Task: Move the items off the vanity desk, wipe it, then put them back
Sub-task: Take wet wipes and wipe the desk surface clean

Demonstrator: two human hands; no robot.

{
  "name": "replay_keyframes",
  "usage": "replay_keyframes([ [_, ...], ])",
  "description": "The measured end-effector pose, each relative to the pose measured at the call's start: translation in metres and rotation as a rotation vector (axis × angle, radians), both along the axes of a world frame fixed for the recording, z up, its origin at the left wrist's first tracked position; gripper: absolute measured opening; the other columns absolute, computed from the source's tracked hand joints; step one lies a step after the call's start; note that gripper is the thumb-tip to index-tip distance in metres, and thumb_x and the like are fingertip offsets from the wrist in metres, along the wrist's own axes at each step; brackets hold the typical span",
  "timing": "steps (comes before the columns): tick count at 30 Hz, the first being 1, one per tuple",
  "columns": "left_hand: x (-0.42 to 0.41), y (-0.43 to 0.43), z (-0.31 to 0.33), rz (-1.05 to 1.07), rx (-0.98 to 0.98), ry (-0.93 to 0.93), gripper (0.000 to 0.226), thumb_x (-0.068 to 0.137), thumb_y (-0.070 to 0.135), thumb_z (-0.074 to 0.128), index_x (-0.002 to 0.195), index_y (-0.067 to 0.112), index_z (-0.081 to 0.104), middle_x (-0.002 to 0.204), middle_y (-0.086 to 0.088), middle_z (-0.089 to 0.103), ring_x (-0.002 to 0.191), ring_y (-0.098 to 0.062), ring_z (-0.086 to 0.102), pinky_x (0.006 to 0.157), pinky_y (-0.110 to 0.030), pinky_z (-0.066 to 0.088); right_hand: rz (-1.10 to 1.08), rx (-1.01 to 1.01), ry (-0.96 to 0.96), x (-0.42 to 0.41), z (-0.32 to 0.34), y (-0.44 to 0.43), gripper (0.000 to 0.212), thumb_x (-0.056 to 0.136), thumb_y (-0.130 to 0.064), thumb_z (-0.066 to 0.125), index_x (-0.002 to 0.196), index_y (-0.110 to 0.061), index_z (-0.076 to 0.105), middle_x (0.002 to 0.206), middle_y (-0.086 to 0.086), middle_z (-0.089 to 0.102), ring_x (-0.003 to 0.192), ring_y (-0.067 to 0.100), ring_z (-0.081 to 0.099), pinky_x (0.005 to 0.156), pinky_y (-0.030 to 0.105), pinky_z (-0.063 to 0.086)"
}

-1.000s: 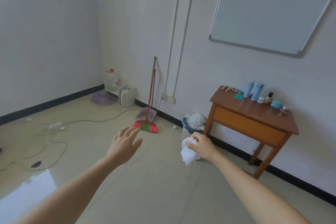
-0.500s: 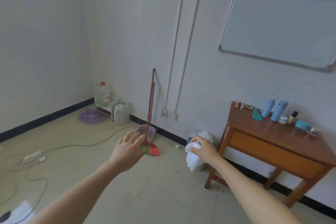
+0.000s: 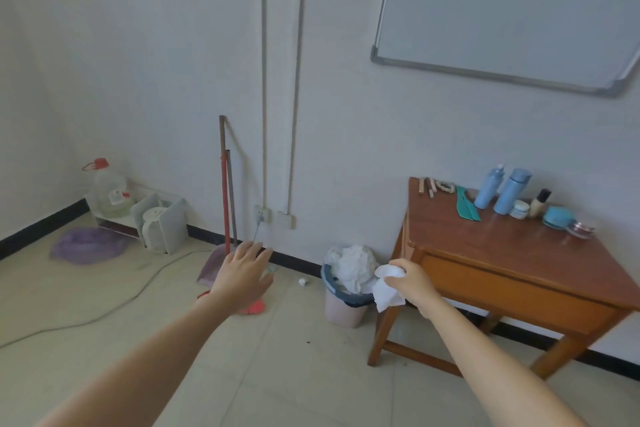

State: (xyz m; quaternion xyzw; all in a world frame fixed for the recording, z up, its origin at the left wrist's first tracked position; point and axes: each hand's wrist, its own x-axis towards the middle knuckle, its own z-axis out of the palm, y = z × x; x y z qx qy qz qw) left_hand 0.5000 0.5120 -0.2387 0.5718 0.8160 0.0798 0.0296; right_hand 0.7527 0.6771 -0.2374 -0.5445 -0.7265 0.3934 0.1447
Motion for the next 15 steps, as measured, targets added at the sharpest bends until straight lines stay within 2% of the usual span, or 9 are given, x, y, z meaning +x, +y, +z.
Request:
replay_keyframes([
  [4, -0.018, 0.079, 0.007, -0.001, 0.022, -0.006, 0.052, 0.096, 0.035, 0.032, 0.144, 0.019, 0.018, 0.153, -0.001, 0.016, 0.142, -0.019, 0.003, 0.114, -0.037, 0.010, -0.017, -0.028, 0.038, -0.010, 0.000, 0.072, 0.048, 0.083, 0.004, 0.053, 0.129, -0.011, 0.045, 0.126, 0.010, 0.049, 0.100, 0.019, 0.045, 0.081, 0.030, 0.043],
  [8, -0.031, 0.123, -0.015, -0.033, -0.060, -0.048, 0.054, 0.095, 0.033, 0.034, 0.145, 0.019, 0.017, 0.153, -0.001, 0.015, 0.142, -0.019, 0.003, 0.114, -0.037, 0.010, 0.003, -0.043, 0.004, -0.036, -0.014, 0.119, 0.050, 0.084, 0.003, 0.056, 0.130, -0.010, 0.041, 0.113, 0.002, 0.045, 0.106, 0.021, 0.046, 0.081, 0.028, 0.041],
  [12, -0.065, 0.172, -0.037, -0.015, -0.111, -0.097, 0.055, 0.096, 0.035, 0.033, 0.145, 0.021, 0.016, 0.153, 0.001, 0.013, 0.142, -0.017, 0.003, 0.114, -0.035, 0.009, -0.042, -0.024, -0.036, -0.069, -0.040, 0.167, 0.030, 0.085, 0.000, 0.053, 0.113, -0.009, 0.048, 0.111, 0.008, 0.053, 0.092, 0.018, 0.048, 0.074, 0.025, 0.039],
  [15, -0.107, 0.216, -0.050, -0.050, -0.139, -0.081, 0.054, 0.096, 0.035, 0.033, 0.145, 0.021, 0.017, 0.153, 0.000, 0.015, 0.141, -0.018, 0.004, 0.114, -0.036, 0.010, -0.071, -0.003, -0.101, -0.100, -0.055, 0.203, 0.018, 0.086, -0.002, 0.049, 0.101, -0.010, 0.055, 0.098, 0.006, 0.056, 0.086, 0.018, 0.051, 0.065, 0.023, 0.039],
])
